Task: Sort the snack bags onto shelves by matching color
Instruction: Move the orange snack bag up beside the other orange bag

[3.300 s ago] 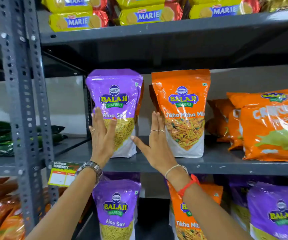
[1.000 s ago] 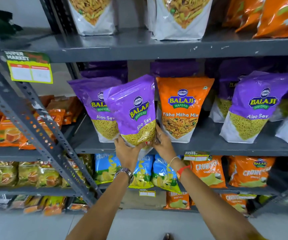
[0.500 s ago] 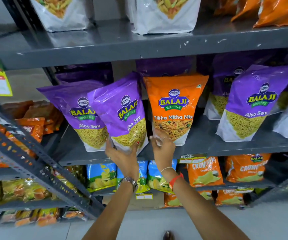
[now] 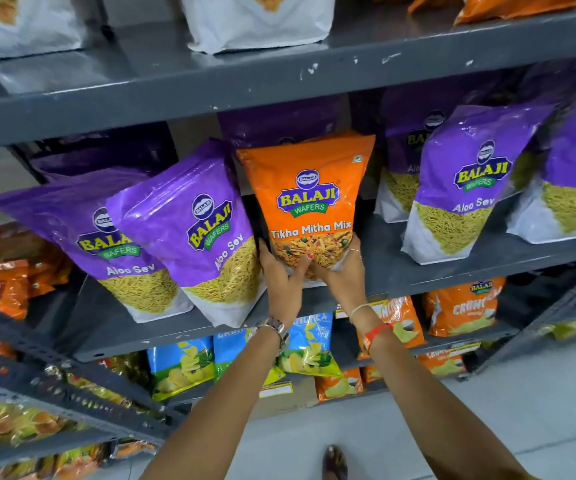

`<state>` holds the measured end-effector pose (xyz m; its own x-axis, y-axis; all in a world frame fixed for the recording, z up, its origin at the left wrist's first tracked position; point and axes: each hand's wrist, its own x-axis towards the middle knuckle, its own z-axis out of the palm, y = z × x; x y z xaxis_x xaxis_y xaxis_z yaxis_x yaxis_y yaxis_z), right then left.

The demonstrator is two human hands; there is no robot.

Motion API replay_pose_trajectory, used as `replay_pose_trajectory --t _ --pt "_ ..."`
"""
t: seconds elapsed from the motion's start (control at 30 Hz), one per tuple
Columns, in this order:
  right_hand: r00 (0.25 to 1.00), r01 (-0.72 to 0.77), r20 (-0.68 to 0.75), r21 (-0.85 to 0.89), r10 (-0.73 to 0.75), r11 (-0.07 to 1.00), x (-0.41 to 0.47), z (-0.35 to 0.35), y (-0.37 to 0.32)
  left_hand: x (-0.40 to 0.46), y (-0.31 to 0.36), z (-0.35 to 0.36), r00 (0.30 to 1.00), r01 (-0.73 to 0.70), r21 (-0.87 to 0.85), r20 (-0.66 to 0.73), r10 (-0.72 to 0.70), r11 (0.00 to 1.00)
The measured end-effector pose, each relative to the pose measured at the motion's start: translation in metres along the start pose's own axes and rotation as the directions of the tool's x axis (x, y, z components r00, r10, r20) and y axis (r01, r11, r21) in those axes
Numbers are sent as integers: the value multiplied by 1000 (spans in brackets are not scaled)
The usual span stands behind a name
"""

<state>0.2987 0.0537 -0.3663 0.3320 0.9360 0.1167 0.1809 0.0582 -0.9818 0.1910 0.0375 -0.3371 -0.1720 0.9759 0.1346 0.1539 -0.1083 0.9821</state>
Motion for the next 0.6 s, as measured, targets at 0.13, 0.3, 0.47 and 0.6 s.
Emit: replay_pose_trajectory --t 0.13,0.3,0.47,0.6 --pt "1000 0 15 -13 0 1000 2 -9 -1 10 -2 0 998 66 -53 25 -65 996" --pt "999 13 -34 -17 -14 1000 -13 -18 -3 1 3 -2 996 81 -4 24 -81 997" --pt "996 35 -84 -34 -38 999 -44 -36 -9 -33 5 -6 1000 10 2 9 -10 1000" --pt "991 91 -94 -52 -95 995 -72 -50 -27 -59 22 -19 997 -65 -43 -49 63 997"
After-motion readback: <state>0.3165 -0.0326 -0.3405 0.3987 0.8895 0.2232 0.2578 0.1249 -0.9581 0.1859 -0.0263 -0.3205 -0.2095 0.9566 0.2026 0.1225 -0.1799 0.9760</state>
